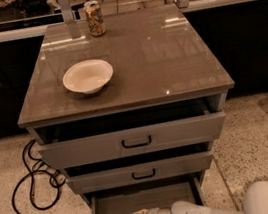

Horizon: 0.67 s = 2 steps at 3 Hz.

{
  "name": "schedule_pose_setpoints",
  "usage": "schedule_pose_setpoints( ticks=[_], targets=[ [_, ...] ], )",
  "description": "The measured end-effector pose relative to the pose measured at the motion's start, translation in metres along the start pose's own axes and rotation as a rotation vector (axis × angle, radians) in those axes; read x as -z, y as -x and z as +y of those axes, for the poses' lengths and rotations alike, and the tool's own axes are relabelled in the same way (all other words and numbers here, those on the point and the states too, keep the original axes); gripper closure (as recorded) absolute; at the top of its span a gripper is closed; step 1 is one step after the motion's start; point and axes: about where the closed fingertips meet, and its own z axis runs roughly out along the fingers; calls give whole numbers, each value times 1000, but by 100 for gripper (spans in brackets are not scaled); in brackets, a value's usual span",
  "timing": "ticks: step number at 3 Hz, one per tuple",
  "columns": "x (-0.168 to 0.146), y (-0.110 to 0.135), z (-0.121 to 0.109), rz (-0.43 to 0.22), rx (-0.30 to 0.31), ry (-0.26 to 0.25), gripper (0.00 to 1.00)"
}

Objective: Place rxbar chocolate into bottom drawer

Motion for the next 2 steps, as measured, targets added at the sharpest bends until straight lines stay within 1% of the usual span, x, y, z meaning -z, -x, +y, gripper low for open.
schedule_pose_setpoints(
  ticks=[1, 2],
  targets=[
    [-1, 0, 2, -1, -1, 3, 0],
    [-1, 0, 2, -1, -1, 3, 0]
  ],
)
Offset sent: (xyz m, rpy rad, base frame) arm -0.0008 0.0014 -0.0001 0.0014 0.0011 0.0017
